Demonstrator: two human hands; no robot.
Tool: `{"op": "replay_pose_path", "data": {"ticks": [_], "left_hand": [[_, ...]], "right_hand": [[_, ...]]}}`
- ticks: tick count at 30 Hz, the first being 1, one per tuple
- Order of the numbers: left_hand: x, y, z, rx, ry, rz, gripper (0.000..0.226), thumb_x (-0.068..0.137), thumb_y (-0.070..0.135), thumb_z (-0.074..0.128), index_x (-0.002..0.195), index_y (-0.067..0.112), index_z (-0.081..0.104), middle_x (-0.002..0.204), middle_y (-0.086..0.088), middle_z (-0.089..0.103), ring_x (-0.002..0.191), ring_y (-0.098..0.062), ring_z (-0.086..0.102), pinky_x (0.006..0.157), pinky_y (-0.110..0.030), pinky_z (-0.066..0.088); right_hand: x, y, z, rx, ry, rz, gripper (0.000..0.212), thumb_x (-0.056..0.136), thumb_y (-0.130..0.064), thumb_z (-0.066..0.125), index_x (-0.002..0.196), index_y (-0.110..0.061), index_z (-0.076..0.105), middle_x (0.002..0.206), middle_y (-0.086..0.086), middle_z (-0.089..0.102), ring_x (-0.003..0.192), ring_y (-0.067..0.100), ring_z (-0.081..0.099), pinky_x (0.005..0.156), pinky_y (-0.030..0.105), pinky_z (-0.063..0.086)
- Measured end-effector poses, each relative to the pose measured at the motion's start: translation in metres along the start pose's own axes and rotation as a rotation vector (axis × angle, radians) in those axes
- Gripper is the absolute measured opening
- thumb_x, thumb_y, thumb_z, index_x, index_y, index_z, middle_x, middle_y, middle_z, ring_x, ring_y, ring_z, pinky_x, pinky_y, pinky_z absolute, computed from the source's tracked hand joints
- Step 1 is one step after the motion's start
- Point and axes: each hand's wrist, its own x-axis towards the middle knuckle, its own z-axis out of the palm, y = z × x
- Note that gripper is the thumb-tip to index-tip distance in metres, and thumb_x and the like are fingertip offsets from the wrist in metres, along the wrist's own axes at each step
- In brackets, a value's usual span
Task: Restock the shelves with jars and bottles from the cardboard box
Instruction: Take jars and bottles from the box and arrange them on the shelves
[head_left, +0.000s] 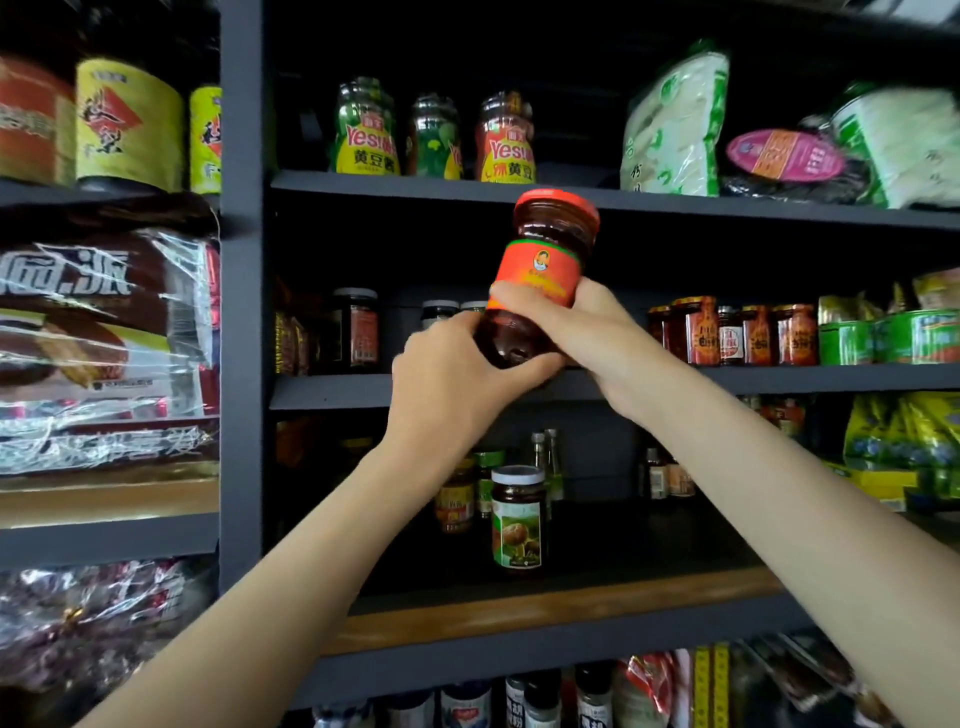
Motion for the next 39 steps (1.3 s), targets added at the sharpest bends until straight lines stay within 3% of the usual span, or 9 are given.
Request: {"op": "replay_pose_path", "data": {"ticks": [4, 9, 12, 18, 21, 24, 30, 33, 39], "left_hand": [[0.022, 0.012, 0.014, 0.284, 0.110, 0.157, 0.063, 0.073, 0.055, 0.067, 0.121, 0.017, 0.049, 0.109, -0.001, 0.064, 0.101, -0.021, 0.061, 0.079, -0.030, 0.045], [0.068, 0.004, 0.017, 0.082, -0.320, 0.158, 0.059, 0.078, 0.044, 0.068, 0.127, 0.017, 0.050, 0.120, 0.000, 0.061, 0.101, -0.010, 0.059, 0.086, -0.023, 0.047], [0.092, -0.010, 0.027, 0.167, -0.351, 0.118, 0.048, 0.083, 0.036, 0.066, 0.123, 0.014, 0.054, 0.119, -0.002, 0.062, 0.102, -0.015, 0.060, 0.087, -0.025, 0.047], [0.108, 0.001, 0.061, -0.054, -0.491, 0.034, 0.036, 0.087, 0.017, 0.063, 0.121, 0.007, 0.056, 0.104, -0.004, 0.064, 0.095, -0.012, 0.058, 0.078, -0.017, 0.045], [0.105, 0.010, 0.075, -0.246, -0.587, -0.011, 0.033, 0.088, 0.013, 0.061, 0.120, 0.012, 0.056, 0.111, -0.007, 0.065, 0.096, -0.011, 0.061, 0.076, -0.011, 0.048], [0.105, 0.015, 0.084, -0.210, -0.605, -0.027, 0.031, 0.089, 0.012, 0.060, 0.119, 0.012, 0.057, 0.112, -0.012, 0.065, 0.101, -0.018, 0.061, 0.076, -0.011, 0.047], [0.125, 0.015, 0.086, 0.042, -0.497, -0.058, 0.034, 0.089, 0.007, 0.057, 0.123, 0.004, 0.055, 0.113, -0.014, 0.064, 0.094, -0.015, 0.058, 0.072, -0.015, 0.047], [0.134, 0.004, 0.081, 0.189, -0.476, -0.071, 0.031, 0.090, 0.010, 0.056, 0.121, 0.008, 0.058, 0.111, -0.010, 0.064, 0.099, -0.018, 0.059, 0.082, -0.021, 0.043], [0.141, -0.017, 0.086, 0.301, -0.554, -0.108, 0.030, 0.090, 0.013, 0.055, 0.120, 0.011, 0.059, 0.114, -0.009, 0.062, 0.096, -0.020, 0.058, 0.082, -0.023, 0.044]], "right_hand": [[0.014, -0.006, -0.014, -0.016, 0.023, -0.026, 0.034, 0.072, -0.033, 0.078, 0.098, -0.019, 0.062, 0.092, 0.001, 0.070, 0.085, 0.012, 0.067, 0.076, 0.027, 0.053], [0.048, -0.007, -0.065, -0.181, -0.006, -0.059, 0.039, 0.064, -0.022, 0.084, 0.098, -0.018, 0.066, 0.093, 0.000, 0.071, 0.087, 0.011, 0.067, 0.076, 0.024, 0.051], [0.061, -0.003, -0.096, -0.370, -0.126, -0.093, 0.044, 0.062, -0.011, 0.084, 0.096, -0.026, 0.061, 0.092, -0.009, 0.068, 0.086, 0.001, 0.063, 0.075, 0.016, 0.046], [0.080, 0.016, -0.122, -0.421, -0.270, -0.133, 0.047, 0.060, 0.000, 0.083, 0.095, -0.024, 0.064, 0.090, -0.009, 0.071, 0.080, -0.004, 0.066, 0.067, 0.009, 0.048], [0.087, 0.028, -0.123, -0.414, -0.302, -0.155, 0.058, 0.058, -0.004, 0.085, 0.108, -0.021, 0.061, 0.099, -0.005, 0.071, 0.092, 0.004, 0.066, 0.081, 0.018, 0.051], [0.097, 0.038, -0.121, -0.399, -0.307, -0.150, 0.064, 0.058, -0.007, 0.086, 0.115, -0.019, 0.057, 0.105, -0.003, 0.069, 0.098, 0.008, 0.065, 0.088, 0.024, 0.049], [0.135, 0.058, -0.112, -0.401, -0.258, 0.035, 0.054, 0.058, -0.014, 0.086, 0.106, -0.015, 0.062, 0.097, 0.003, 0.068, 0.089, 0.016, 0.064, 0.066, 0.022, 0.049], [0.157, 0.073, -0.108, -0.423, -0.198, 0.194, 0.069, 0.055, -0.025, 0.087, 0.116, -0.013, 0.056, 0.106, 0.008, 0.065, 0.094, 0.020, 0.063, 0.062, 0.026, 0.049], [0.176, 0.093, -0.096, -0.523, -0.132, 0.203, 0.078, 0.054, -0.036, 0.087, 0.120, -0.013, 0.052, 0.114, 0.007, 0.060, 0.102, 0.022, 0.058, 0.066, 0.029, 0.049]]}}
